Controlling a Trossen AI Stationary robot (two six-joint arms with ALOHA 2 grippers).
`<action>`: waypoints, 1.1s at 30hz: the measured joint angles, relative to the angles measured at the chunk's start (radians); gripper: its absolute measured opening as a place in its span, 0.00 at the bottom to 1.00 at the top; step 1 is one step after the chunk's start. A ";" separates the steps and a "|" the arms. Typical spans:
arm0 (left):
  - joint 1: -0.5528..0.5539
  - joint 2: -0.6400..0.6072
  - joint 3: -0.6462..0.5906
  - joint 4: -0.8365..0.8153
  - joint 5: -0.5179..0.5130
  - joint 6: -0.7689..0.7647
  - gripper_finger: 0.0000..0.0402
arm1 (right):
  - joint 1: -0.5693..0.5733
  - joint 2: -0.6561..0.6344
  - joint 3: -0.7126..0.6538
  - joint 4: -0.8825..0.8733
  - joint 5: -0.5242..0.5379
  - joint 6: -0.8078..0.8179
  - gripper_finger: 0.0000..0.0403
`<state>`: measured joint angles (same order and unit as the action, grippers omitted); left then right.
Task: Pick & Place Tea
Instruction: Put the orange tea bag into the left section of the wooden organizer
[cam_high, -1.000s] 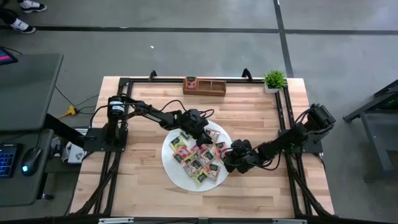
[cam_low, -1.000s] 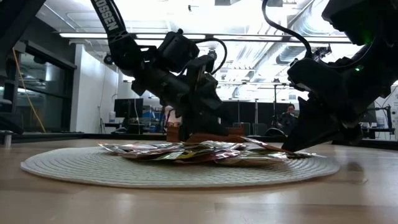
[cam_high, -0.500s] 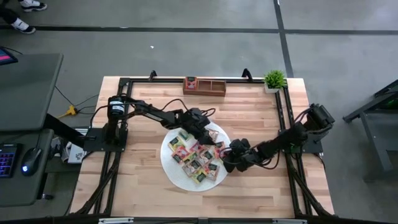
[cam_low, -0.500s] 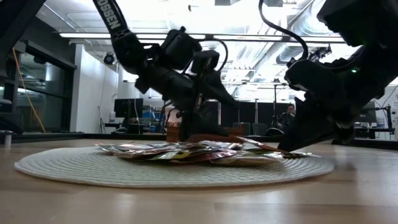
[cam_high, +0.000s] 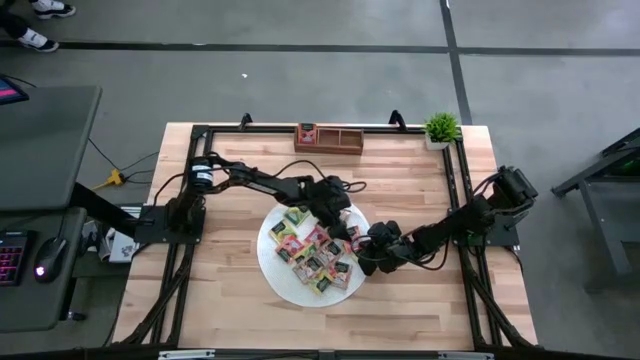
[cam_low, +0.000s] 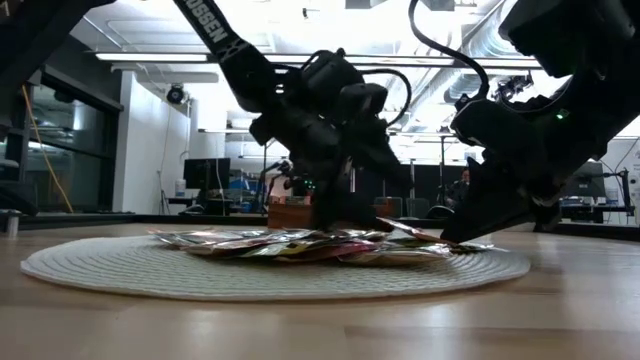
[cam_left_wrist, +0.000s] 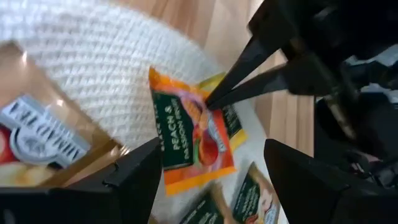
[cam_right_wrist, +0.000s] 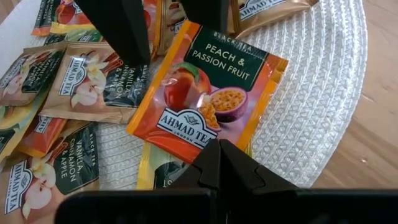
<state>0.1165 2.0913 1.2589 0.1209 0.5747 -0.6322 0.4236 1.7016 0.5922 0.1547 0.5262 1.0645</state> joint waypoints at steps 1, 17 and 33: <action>0.000 0.002 0.004 -0.006 0.006 0.000 0.68 | 0.000 0.000 0.000 0.000 0.000 -0.001 0.00; 0.001 0.002 0.009 -0.020 0.027 -0.001 0.35 | 0.000 0.000 0.000 0.005 0.000 -0.011 0.00; 0.001 0.002 0.009 -0.026 0.051 0.061 0.01 | 0.000 -0.001 0.000 0.008 0.000 -0.011 0.00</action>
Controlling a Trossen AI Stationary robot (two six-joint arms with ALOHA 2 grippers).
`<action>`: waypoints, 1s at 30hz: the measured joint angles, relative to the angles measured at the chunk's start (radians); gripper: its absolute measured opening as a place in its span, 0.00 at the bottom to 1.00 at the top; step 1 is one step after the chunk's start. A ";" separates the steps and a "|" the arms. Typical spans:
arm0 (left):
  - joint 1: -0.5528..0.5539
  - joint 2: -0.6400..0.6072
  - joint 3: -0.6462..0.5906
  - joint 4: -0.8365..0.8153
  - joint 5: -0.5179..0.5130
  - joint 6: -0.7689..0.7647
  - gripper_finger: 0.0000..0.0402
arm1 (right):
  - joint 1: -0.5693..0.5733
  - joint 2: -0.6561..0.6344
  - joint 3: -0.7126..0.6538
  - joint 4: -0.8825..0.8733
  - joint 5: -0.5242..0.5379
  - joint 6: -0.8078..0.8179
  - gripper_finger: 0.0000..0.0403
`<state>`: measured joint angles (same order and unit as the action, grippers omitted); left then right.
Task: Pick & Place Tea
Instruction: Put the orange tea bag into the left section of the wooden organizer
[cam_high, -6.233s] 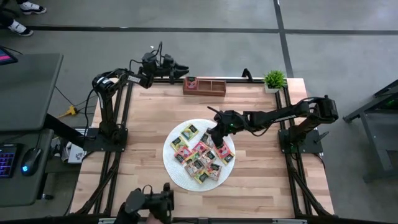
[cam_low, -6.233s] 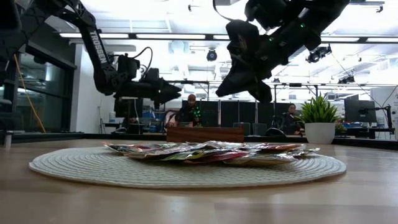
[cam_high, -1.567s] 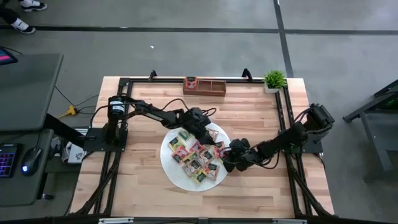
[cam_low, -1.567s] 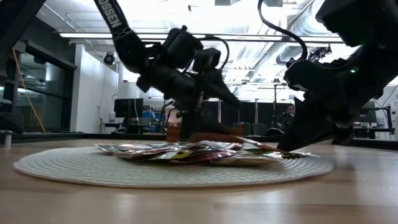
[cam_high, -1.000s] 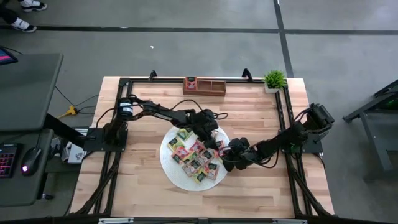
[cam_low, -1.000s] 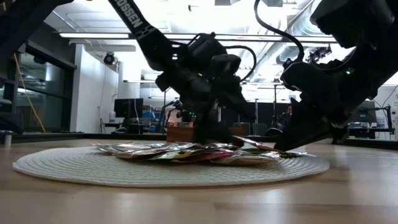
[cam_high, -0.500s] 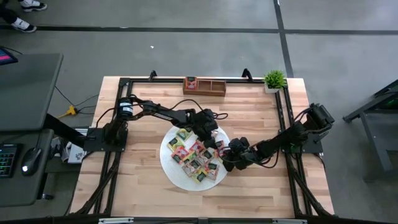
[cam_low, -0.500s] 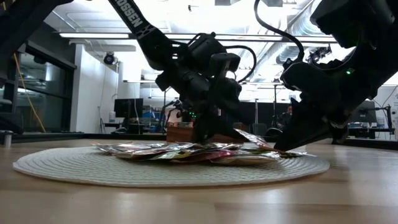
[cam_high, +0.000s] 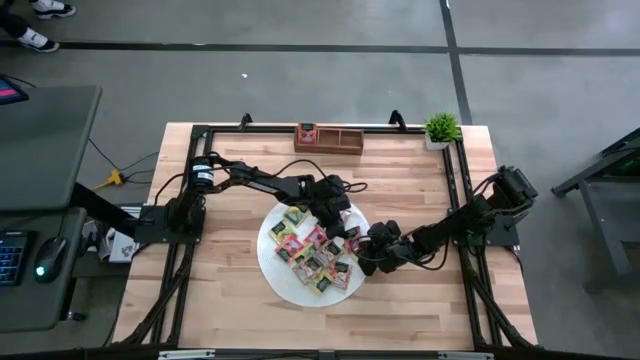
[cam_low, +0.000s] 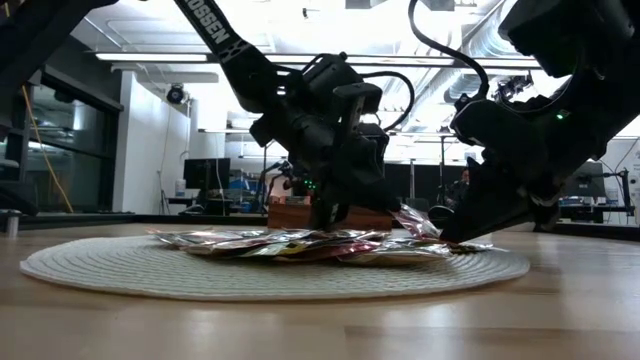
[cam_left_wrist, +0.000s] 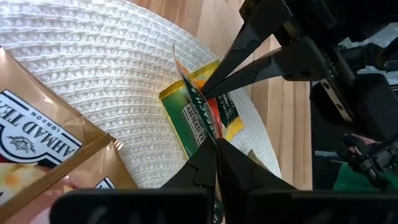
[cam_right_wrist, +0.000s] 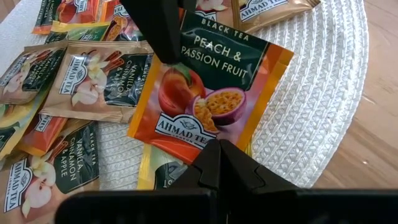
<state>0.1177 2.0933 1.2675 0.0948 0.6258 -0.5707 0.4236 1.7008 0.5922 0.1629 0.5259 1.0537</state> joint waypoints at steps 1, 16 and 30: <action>0.000 0.000 0.000 0.000 0.000 0.004 0.00 | 0.000 0.000 0.000 0.001 0.000 0.000 0.00; 0.023 -0.001 -0.001 0.018 0.011 0.038 0.00 | 0.002 -0.147 0.000 -0.011 -0.033 -0.123 0.00; 0.123 -0.207 -0.002 -0.173 0.009 0.327 0.00 | 0.002 -0.301 0.001 -0.139 0.009 -0.139 0.00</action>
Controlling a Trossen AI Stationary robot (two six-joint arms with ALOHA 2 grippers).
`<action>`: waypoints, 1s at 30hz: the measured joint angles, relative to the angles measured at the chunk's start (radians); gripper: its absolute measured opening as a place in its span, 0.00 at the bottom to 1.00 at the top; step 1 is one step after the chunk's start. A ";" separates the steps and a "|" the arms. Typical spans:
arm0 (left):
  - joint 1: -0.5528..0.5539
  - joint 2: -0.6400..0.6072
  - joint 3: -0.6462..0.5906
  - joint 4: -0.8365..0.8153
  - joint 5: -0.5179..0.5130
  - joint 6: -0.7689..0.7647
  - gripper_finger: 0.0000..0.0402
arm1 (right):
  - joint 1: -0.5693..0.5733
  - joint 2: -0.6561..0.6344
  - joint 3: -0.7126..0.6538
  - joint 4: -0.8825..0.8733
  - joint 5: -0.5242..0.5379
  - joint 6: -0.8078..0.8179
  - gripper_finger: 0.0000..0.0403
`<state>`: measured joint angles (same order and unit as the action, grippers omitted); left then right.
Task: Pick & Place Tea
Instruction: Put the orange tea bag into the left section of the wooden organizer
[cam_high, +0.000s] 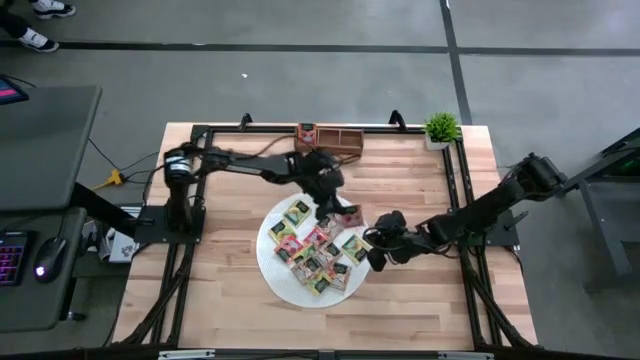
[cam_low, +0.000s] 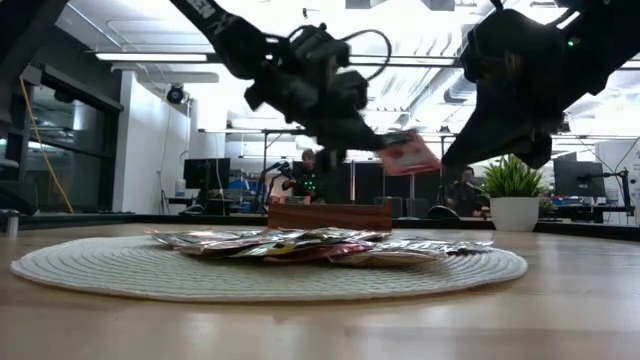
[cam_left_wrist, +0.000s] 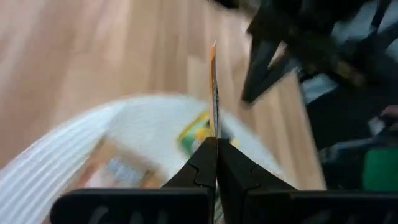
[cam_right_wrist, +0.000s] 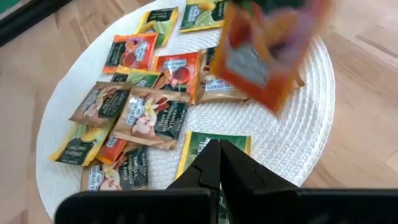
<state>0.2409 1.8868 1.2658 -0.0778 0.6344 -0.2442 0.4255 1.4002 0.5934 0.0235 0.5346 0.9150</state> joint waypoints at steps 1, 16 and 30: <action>0.009 -0.022 -0.001 -0.039 -0.017 0.044 0.00 | 0.000 0.000 0.000 0.000 0.001 0.002 0.00; 0.226 -0.205 0.001 -0.381 -0.319 0.533 0.00 | -0.028 0.000 0.001 -0.017 0.007 0.054 0.00; 0.430 -0.208 0.030 -0.381 -0.371 0.768 0.00 | -0.088 0.000 0.001 -0.003 0.005 0.053 0.00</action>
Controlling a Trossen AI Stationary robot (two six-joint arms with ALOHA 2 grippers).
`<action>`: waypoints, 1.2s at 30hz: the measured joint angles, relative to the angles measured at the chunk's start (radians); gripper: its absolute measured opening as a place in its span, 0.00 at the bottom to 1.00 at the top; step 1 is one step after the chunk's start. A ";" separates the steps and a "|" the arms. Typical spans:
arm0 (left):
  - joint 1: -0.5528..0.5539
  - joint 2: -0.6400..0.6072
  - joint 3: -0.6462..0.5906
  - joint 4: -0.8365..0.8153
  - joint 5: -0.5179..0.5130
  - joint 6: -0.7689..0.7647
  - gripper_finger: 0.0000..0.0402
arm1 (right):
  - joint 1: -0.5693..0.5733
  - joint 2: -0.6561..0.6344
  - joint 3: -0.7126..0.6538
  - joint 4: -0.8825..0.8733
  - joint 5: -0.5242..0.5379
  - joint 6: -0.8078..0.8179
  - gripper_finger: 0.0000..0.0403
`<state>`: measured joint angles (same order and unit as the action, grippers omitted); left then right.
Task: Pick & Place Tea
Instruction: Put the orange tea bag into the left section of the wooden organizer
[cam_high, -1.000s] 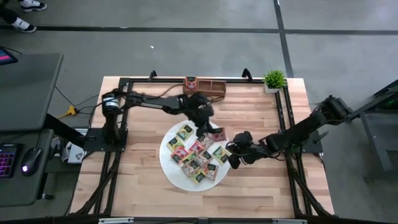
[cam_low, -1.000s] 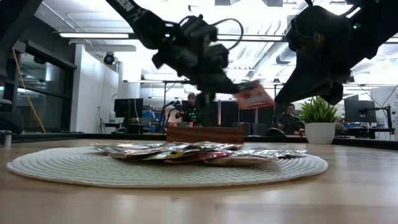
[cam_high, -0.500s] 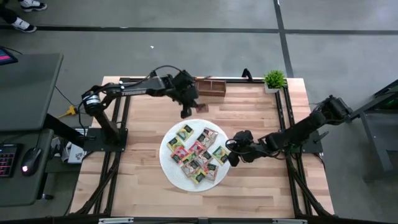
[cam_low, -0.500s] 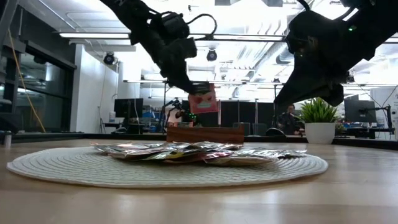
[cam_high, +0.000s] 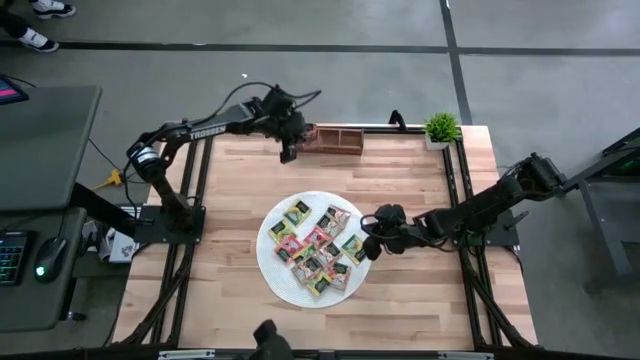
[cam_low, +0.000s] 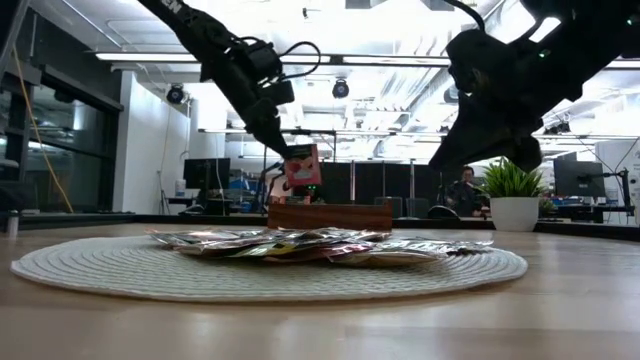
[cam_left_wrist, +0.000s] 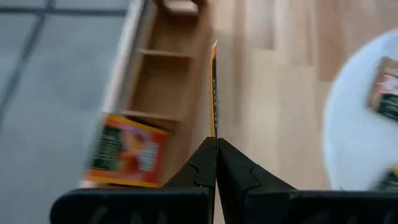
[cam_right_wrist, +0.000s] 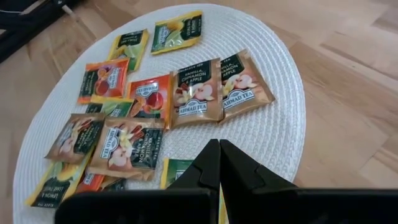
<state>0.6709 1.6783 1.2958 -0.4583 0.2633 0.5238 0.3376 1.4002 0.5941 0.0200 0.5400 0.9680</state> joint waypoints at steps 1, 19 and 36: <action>0.014 0.000 0.014 0.000 0.000 0.019 0.00 | -0.004 0.000 0.000 0.000 -0.001 0.000 0.00; 0.120 0.205 0.281 -0.190 0.017 0.186 0.00 | -0.017 0.000 0.000 0.000 -0.014 0.000 0.00; 0.121 0.257 0.278 -0.197 -0.018 0.153 0.00 | -0.017 0.000 0.000 0.000 -0.011 0.003 0.00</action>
<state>0.7918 1.9354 1.5742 -0.6553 0.2456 0.6769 0.3202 1.4002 0.5941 0.0204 0.5285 0.9714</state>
